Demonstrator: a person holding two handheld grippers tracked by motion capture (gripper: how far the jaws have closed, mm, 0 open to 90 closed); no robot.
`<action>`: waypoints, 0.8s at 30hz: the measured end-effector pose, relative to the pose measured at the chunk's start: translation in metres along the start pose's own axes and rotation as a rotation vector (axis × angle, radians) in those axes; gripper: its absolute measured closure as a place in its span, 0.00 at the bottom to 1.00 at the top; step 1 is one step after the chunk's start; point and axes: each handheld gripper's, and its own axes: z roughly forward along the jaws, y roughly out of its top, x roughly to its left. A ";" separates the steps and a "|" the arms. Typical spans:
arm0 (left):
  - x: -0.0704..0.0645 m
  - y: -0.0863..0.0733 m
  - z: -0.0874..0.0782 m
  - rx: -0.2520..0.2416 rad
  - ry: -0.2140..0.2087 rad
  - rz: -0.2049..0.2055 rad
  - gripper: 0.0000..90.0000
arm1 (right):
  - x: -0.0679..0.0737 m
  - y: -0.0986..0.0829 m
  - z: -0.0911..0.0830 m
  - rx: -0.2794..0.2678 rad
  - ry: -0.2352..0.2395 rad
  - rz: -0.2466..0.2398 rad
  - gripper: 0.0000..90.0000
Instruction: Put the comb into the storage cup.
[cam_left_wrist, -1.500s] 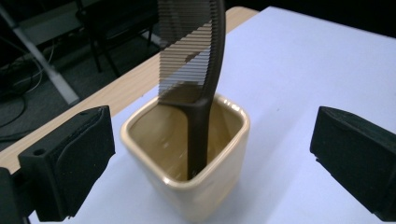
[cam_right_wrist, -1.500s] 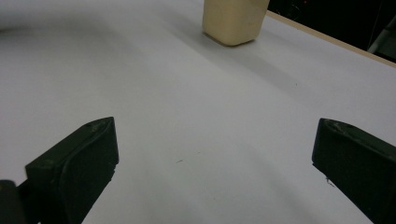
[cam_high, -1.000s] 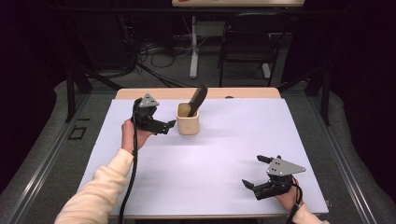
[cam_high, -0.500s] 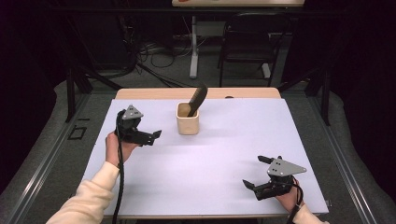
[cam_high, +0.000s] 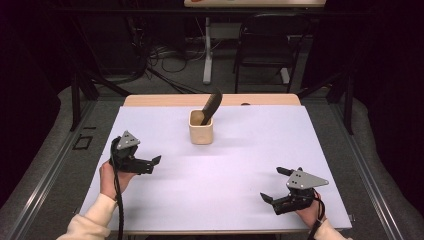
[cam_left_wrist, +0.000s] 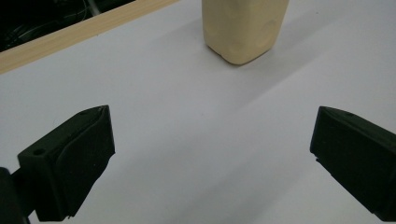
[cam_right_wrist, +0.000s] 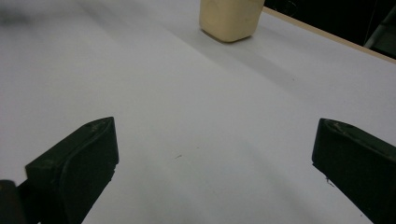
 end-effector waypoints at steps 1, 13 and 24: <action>-0.001 -0.003 -0.001 -0.004 0.000 -0.003 0.00 | 0.000 0.000 0.000 0.001 -0.001 -0.002 0.00; -0.013 -0.030 -0.019 -0.022 0.027 0.003 0.00 | 0.001 0.000 -0.001 0.003 -0.001 0.002 0.00; -0.020 -0.057 -0.033 -0.053 0.048 -0.020 0.00 | 0.002 0.000 -0.001 0.008 0.000 0.004 0.00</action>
